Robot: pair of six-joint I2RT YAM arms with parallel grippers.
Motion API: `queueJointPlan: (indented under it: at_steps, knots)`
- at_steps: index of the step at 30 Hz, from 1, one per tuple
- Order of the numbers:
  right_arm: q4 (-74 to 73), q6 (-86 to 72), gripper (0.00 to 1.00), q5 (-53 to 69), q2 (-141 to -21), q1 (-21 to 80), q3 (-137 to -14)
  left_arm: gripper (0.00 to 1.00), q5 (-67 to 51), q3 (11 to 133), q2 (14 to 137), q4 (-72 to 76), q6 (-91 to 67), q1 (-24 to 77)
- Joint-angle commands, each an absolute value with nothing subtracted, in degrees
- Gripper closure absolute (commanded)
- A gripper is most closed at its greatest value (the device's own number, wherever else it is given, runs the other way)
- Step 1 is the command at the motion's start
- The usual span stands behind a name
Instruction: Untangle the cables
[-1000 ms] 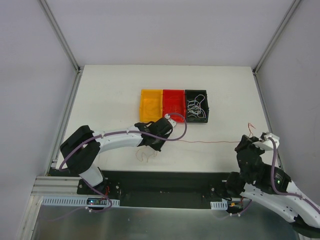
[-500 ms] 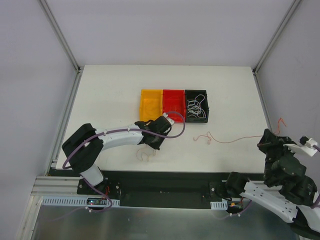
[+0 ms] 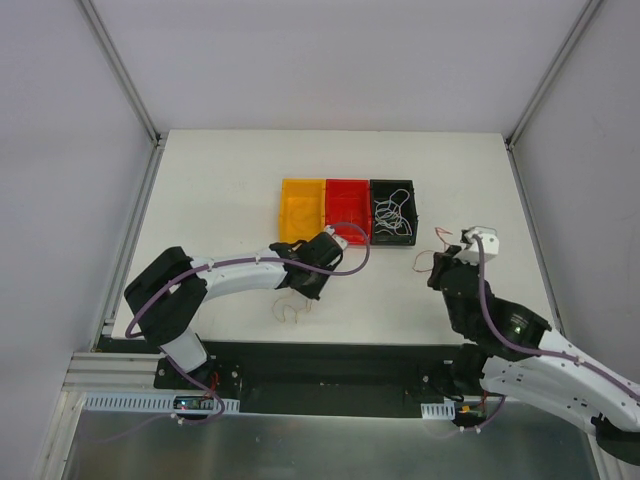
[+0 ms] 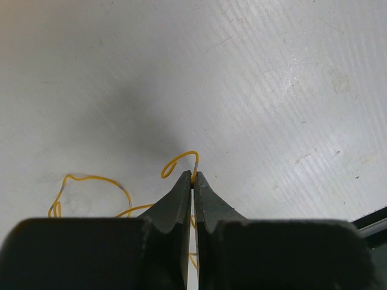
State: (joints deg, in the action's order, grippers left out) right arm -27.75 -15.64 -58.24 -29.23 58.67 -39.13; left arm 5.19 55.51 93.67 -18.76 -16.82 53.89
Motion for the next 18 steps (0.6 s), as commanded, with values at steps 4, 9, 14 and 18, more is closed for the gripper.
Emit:
queueJointPlan:
  at_steps: [4, 9, 14, 18]
  knots:
    - [-19.88, -15.48, 0.99, -27.21, -33.84, 55.9, -39.72, 1.0, 7.56, 53.44, 91.5, -18.02, -18.54, 53.35]
    - [-18.11, -14.23, 1.0, -21.62, -31.12, 55.99, -41.22, 1.0, 7.39, 52.03, 89.92, -16.97, -18.63, 53.0]
    - [-16.87, -15.29, 1.0, -23.2, -31.19, 55.72, -41.3, 1.0, 6.86, 50.71, 88.6, -15.65, -18.72, 52.65]
    - [-20.74, -15.82, 1.0, -27.25, -37.77, 51.79, -41.93, 1.0, 6.33, 50.36, 88.15, -15.21, -18.54, 52.47]
